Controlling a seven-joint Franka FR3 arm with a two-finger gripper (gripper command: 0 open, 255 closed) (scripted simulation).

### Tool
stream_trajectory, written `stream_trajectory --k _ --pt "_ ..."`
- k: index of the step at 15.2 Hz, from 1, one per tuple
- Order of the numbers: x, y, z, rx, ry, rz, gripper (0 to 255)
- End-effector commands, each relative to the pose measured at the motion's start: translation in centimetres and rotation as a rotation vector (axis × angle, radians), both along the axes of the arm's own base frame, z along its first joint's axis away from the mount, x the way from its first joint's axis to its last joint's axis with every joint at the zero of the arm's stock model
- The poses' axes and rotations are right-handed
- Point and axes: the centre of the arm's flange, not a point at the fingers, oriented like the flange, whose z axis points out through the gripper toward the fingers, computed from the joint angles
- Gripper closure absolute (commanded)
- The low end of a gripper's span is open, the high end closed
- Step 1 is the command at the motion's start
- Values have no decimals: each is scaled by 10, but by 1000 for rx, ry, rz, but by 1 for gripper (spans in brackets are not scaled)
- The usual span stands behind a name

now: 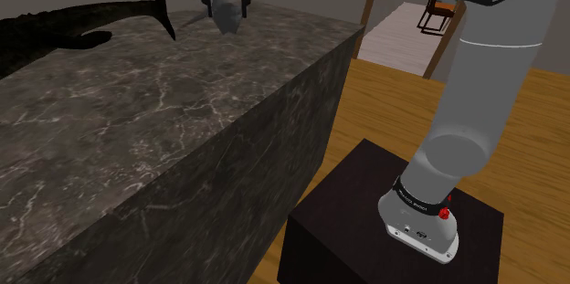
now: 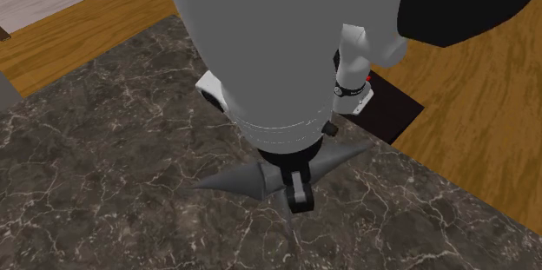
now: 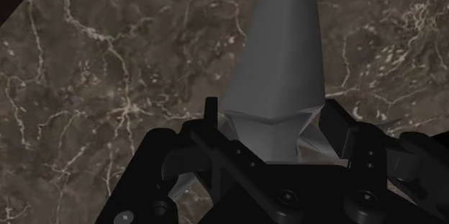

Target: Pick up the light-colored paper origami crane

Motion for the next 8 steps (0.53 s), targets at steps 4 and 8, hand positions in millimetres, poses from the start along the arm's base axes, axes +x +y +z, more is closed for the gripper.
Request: stream_trajectory --k 4,8 --pt "0 0 27 0 0 0 255" --pt "0 0 39 0 0 0 255"
